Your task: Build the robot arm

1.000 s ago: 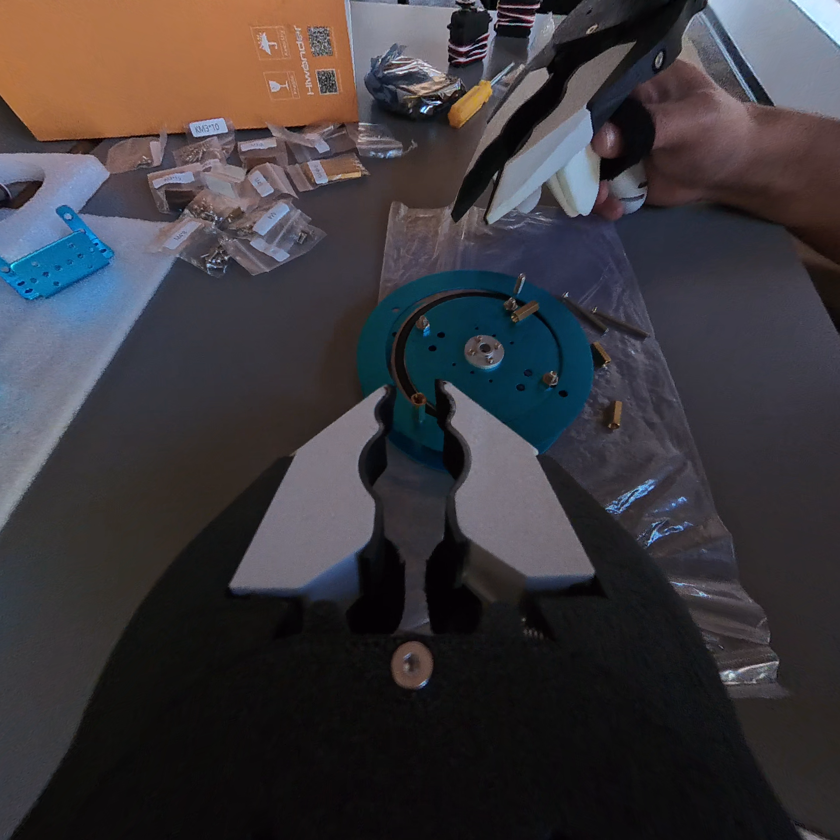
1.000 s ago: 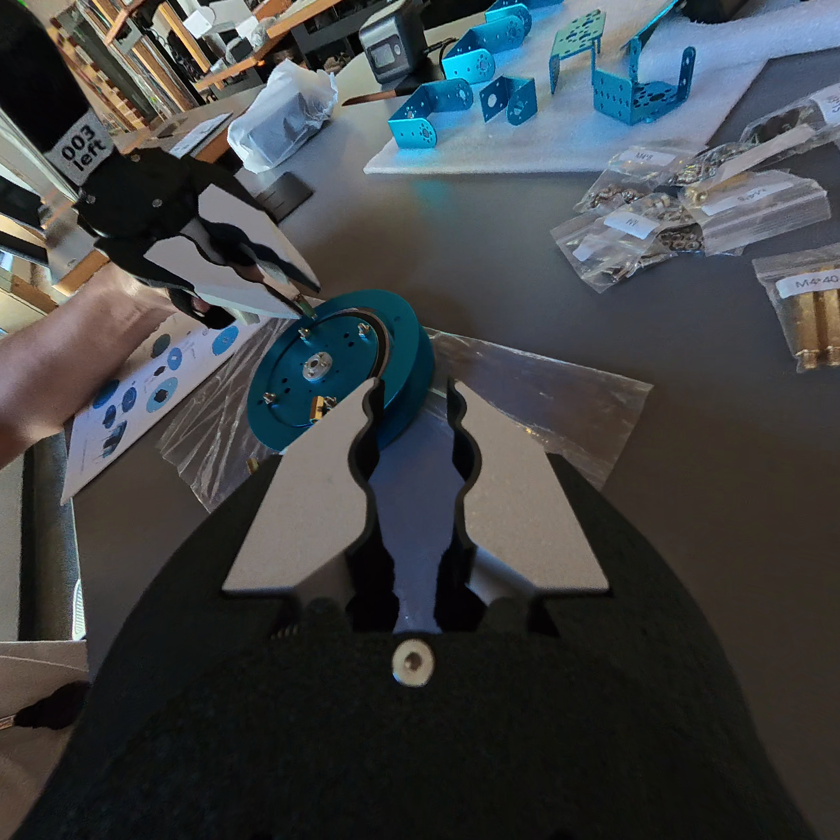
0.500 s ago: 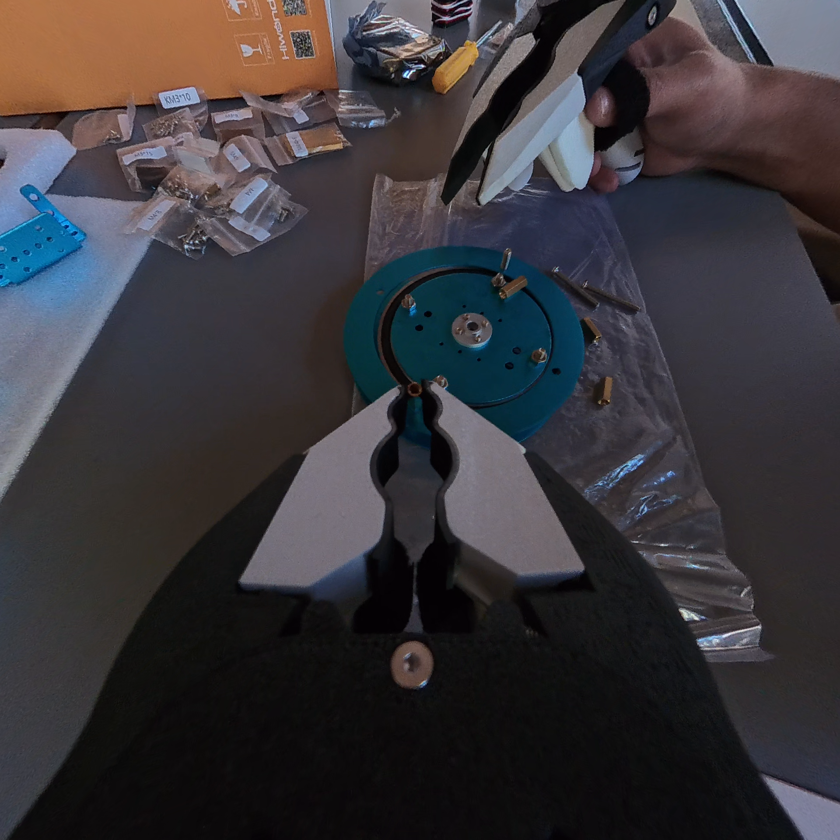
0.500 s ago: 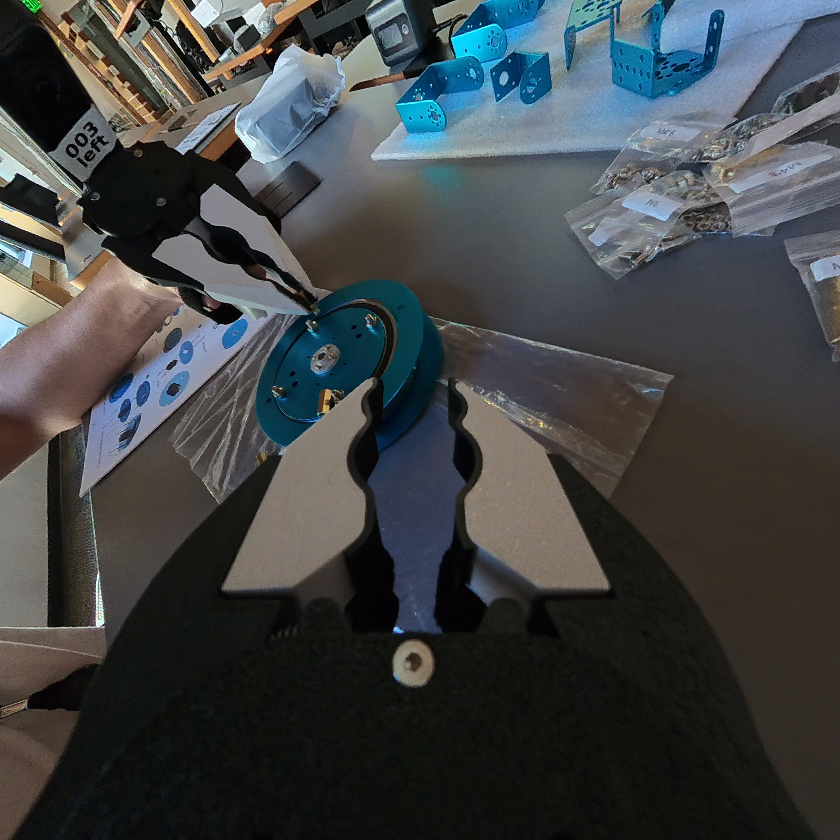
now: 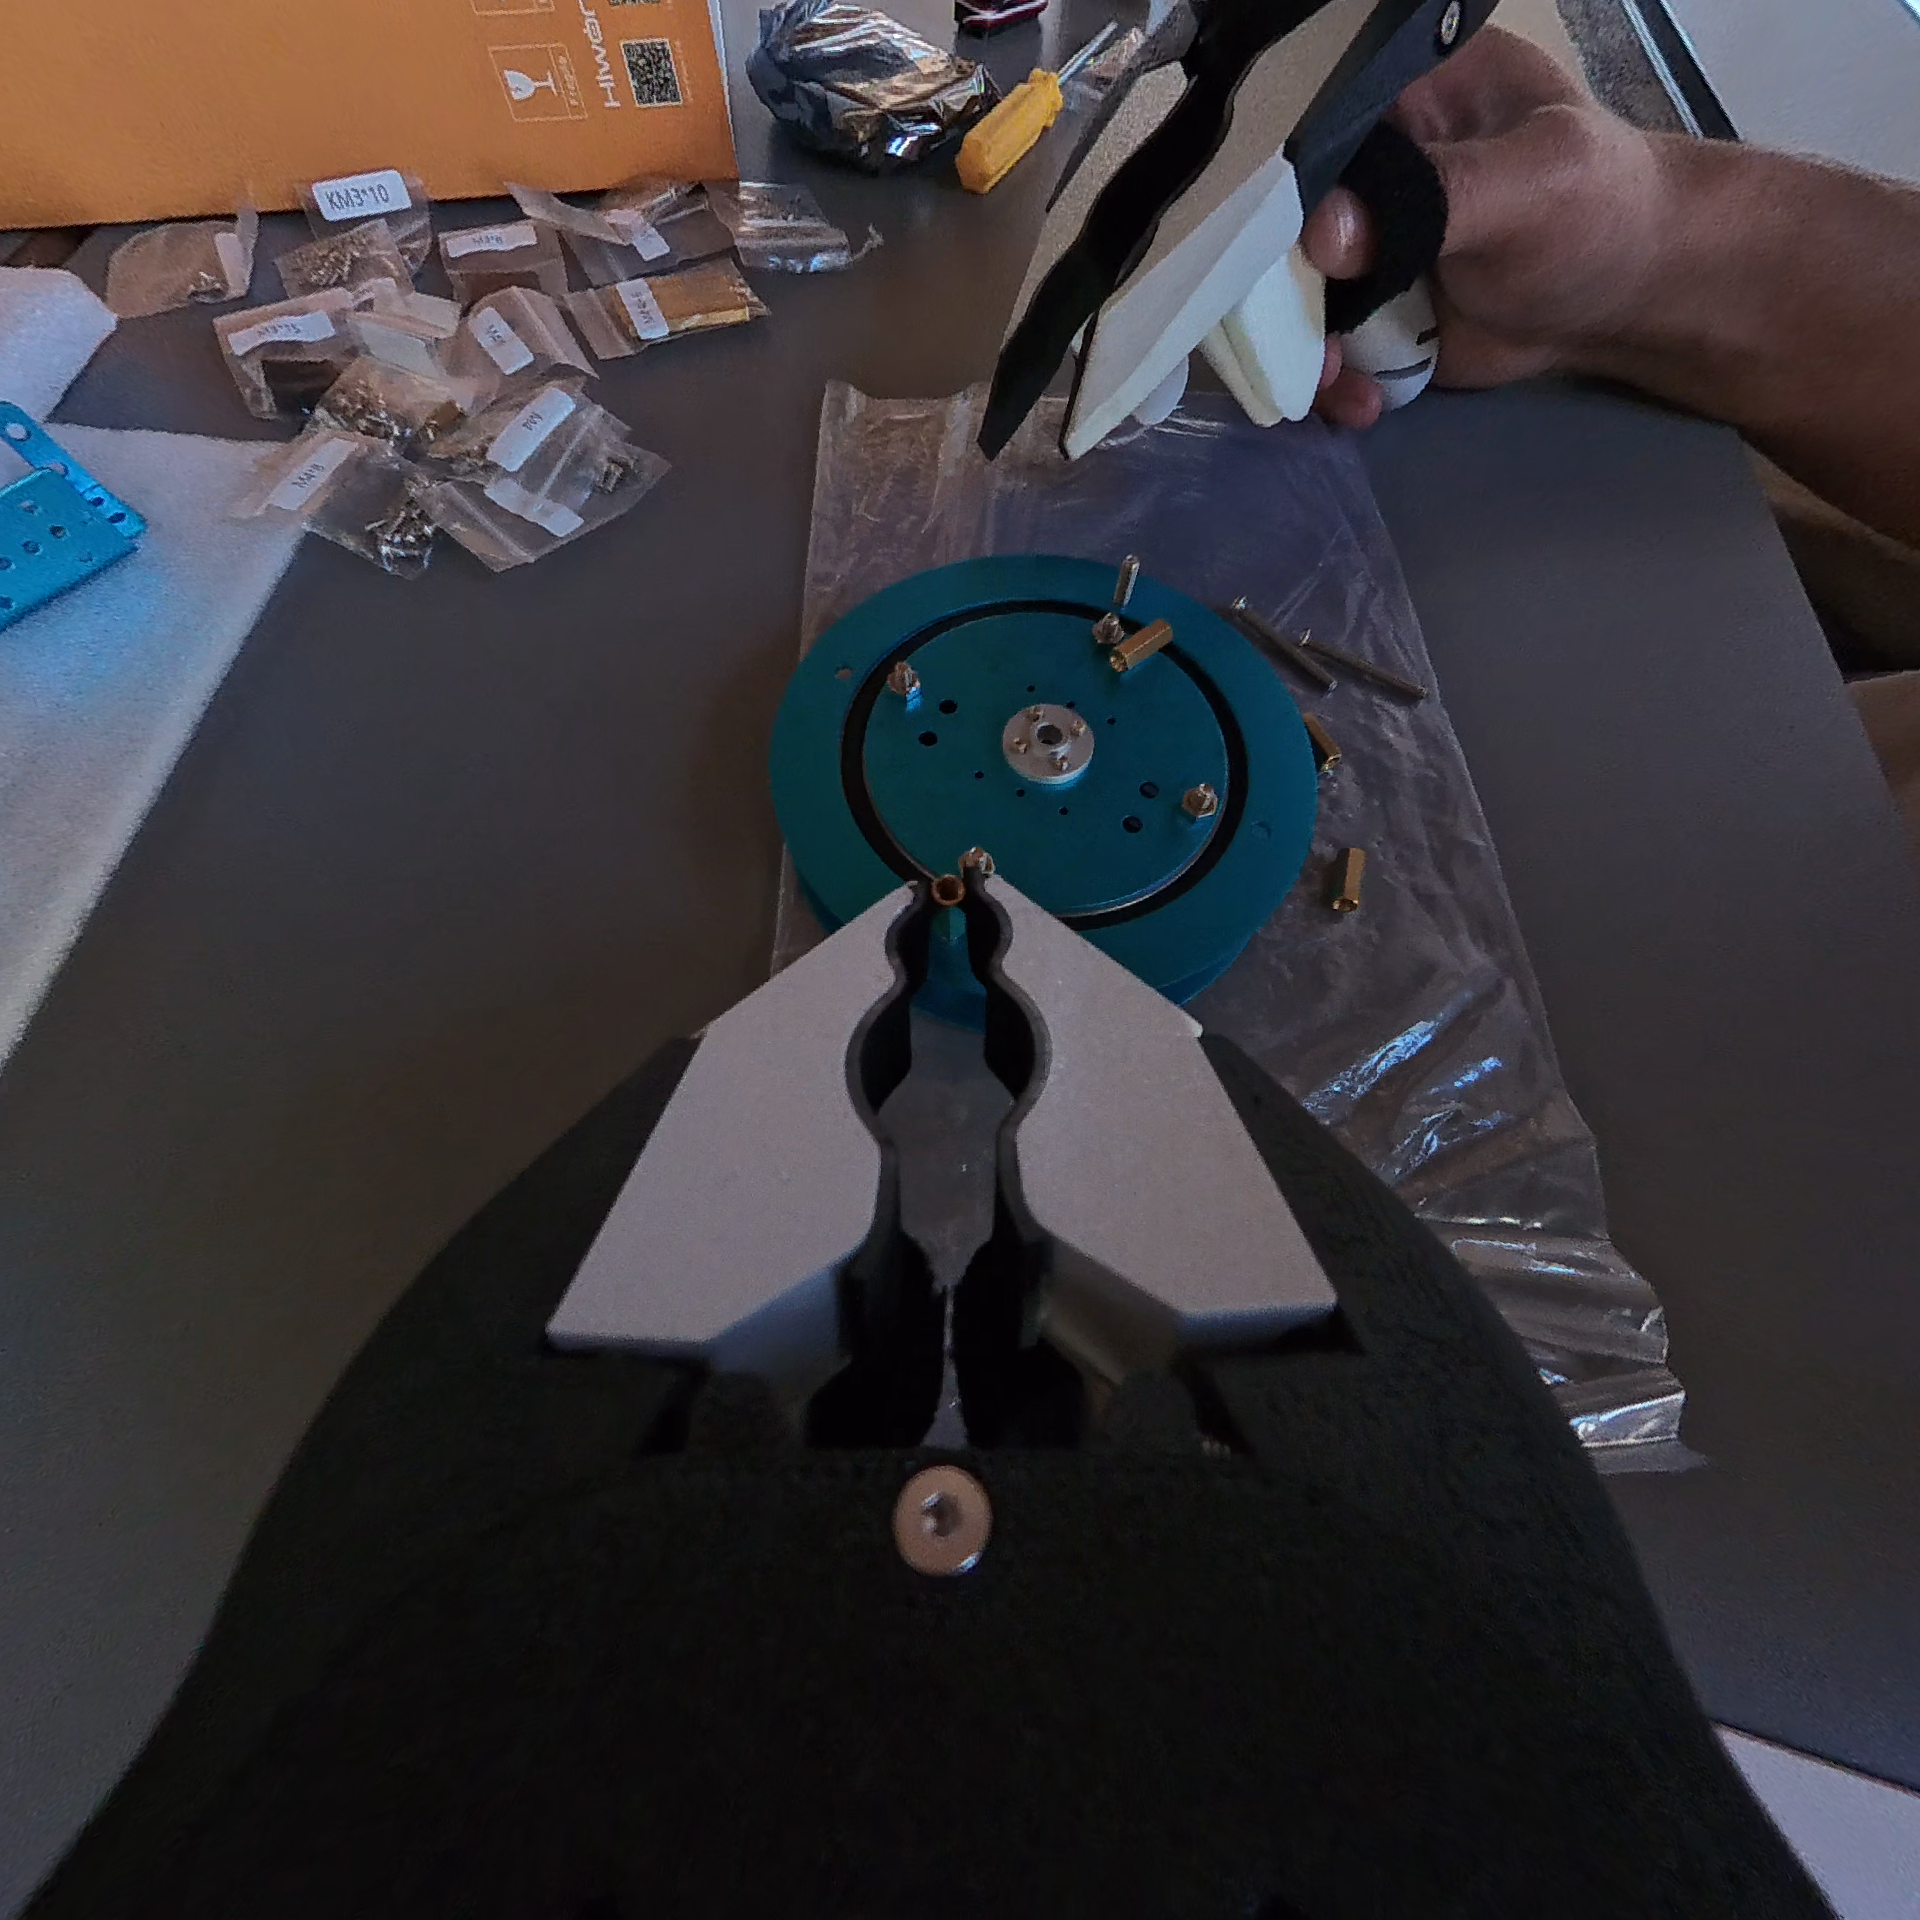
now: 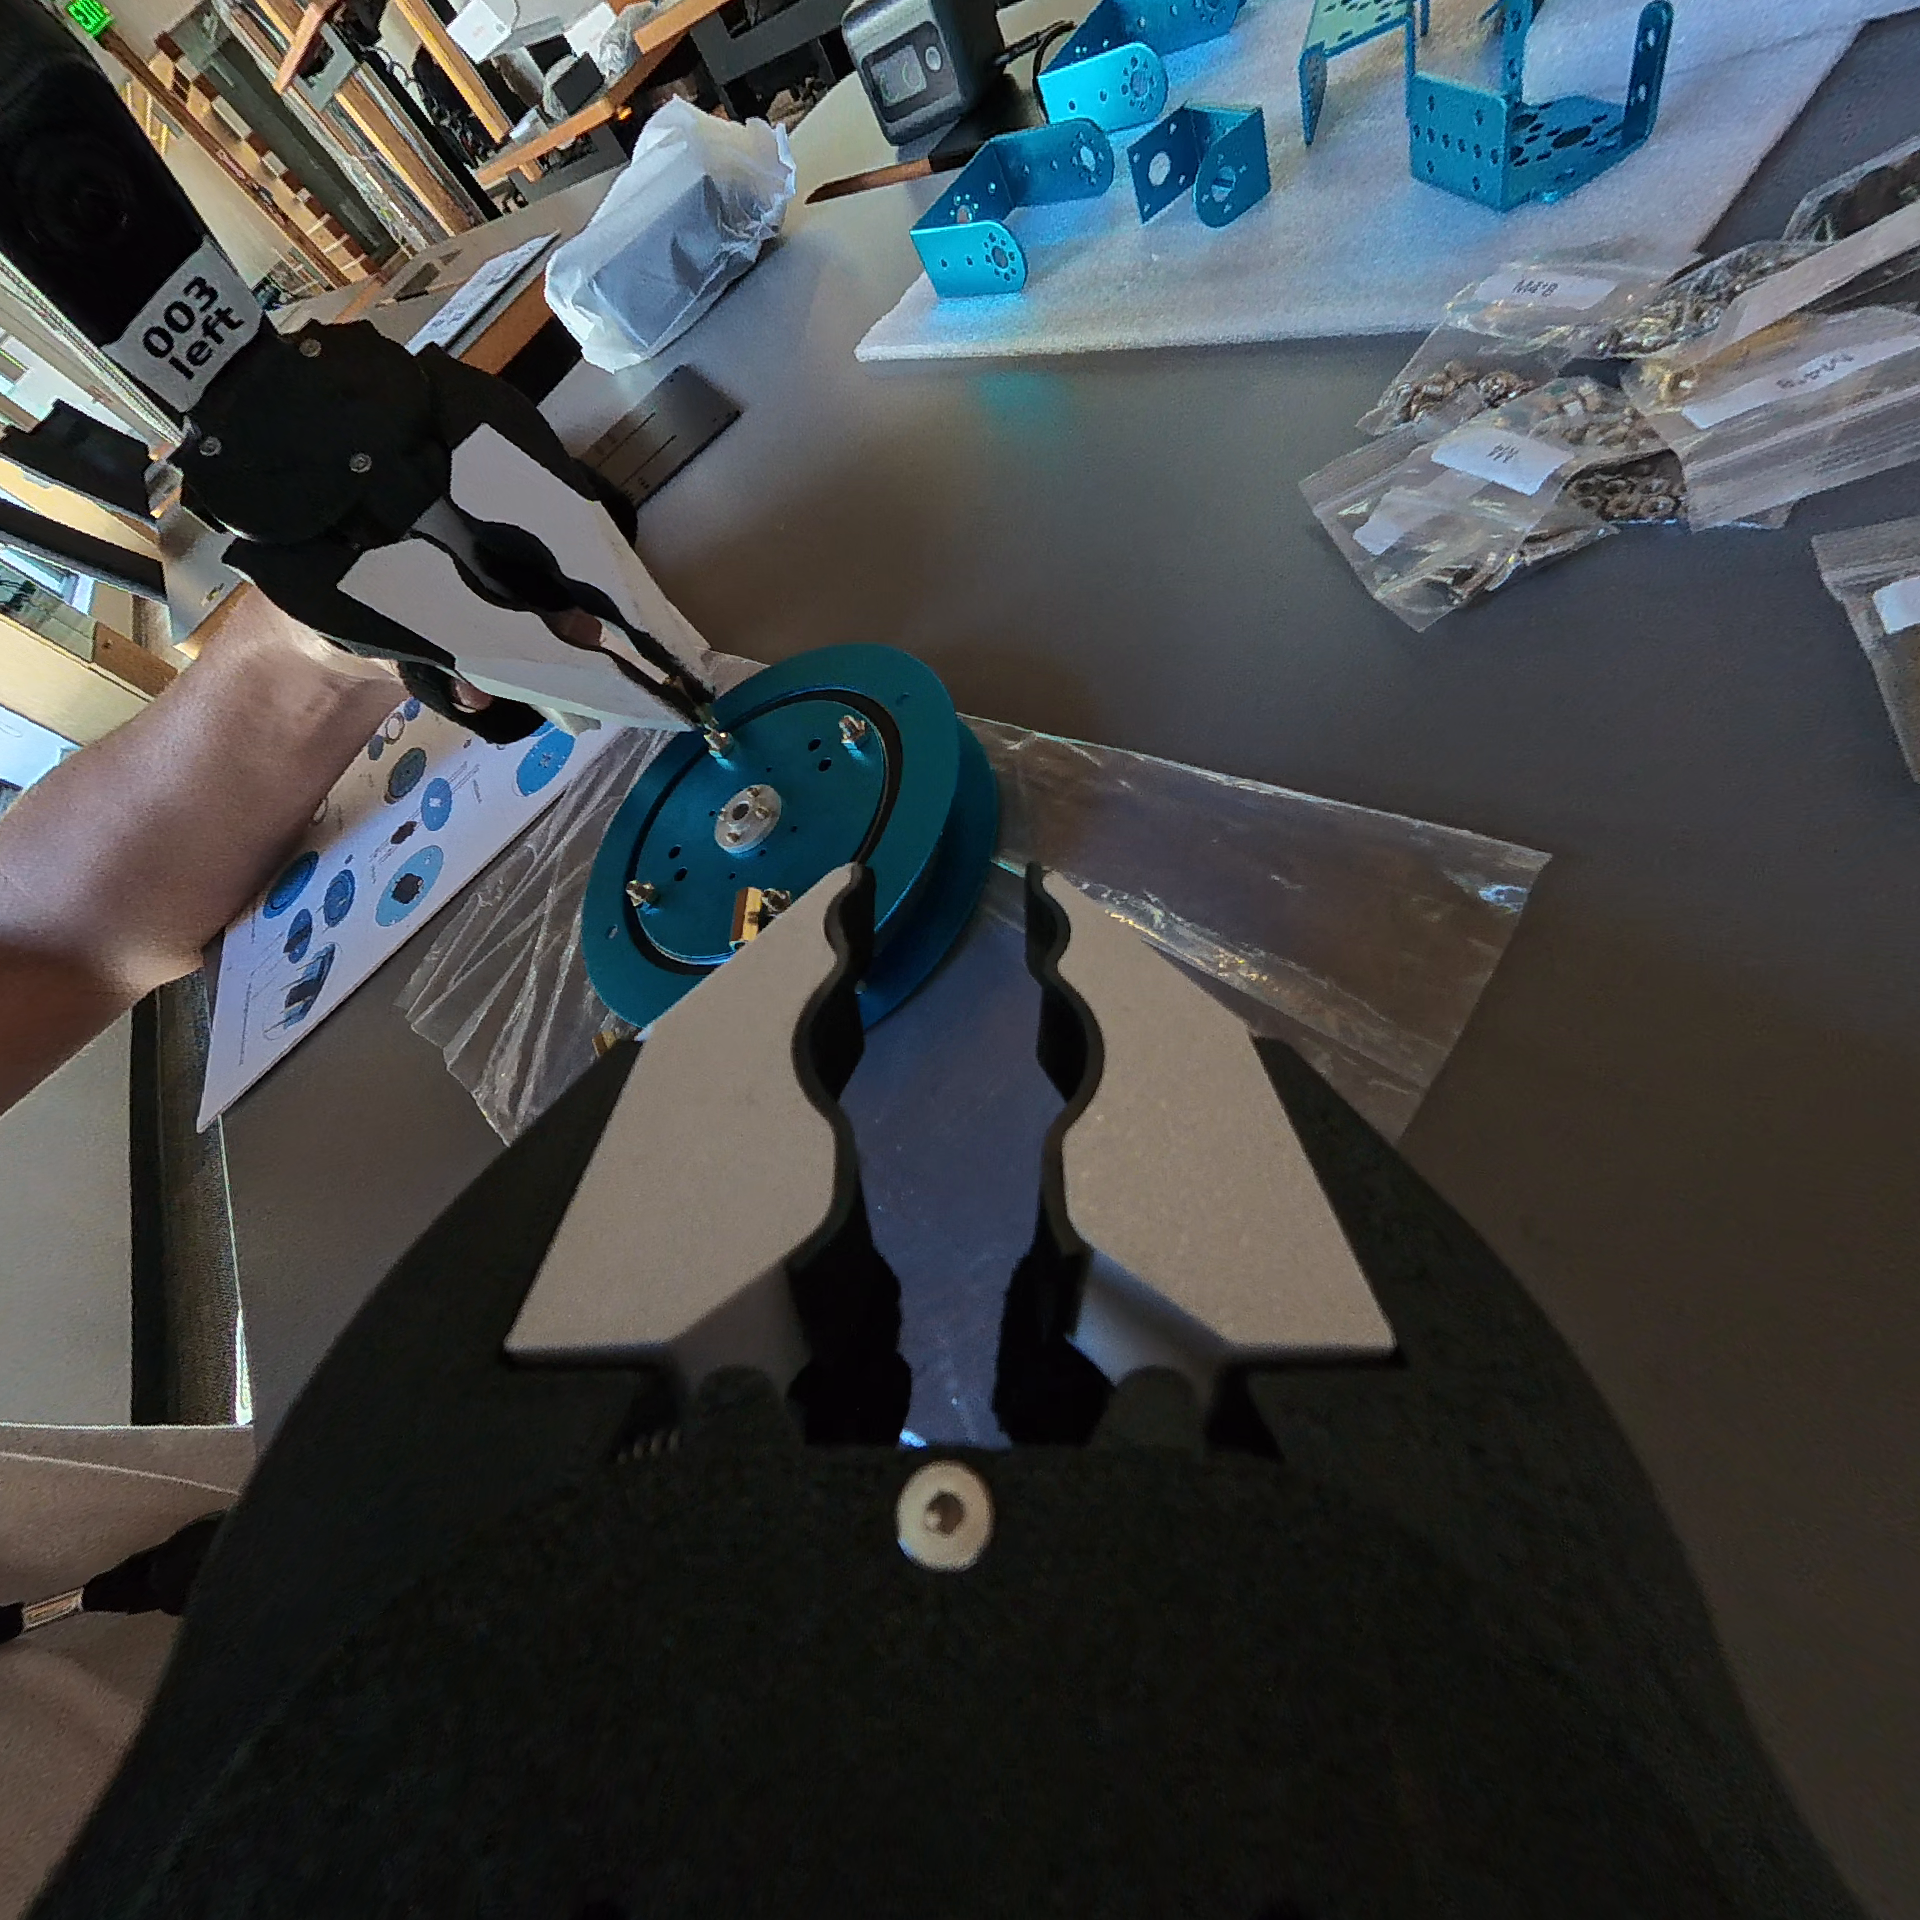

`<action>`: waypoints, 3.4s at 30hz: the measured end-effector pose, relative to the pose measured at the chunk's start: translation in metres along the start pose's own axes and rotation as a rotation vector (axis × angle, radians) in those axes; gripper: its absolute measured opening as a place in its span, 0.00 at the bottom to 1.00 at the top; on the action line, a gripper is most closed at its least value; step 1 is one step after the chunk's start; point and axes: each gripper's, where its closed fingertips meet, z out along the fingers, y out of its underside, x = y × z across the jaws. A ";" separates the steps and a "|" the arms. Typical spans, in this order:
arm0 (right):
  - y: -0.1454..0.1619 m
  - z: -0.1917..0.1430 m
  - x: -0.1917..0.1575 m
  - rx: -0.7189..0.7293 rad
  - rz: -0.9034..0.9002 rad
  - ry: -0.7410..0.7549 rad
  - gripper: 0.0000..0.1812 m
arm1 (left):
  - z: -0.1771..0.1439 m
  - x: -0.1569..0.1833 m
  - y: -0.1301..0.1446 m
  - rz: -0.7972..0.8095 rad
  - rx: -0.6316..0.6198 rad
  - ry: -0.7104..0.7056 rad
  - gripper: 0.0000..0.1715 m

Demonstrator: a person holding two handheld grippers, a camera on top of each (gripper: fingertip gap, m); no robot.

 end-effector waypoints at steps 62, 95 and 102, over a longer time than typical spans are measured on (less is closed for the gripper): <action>0.045 0.017 -0.040 -0.246 -0.514 -0.009 0.38 | -0.006 0.006 0.015 -0.035 -0.058 0.091 0.25; 0.041 0.020 -0.036 -0.234 -0.490 0.020 0.34 | -0.004 0.001 0.013 -0.041 -0.045 0.066 0.25; 0.040 0.020 -0.035 -0.232 -0.477 0.019 0.34 | -0.004 0.001 0.013 -0.041 -0.046 0.065 0.24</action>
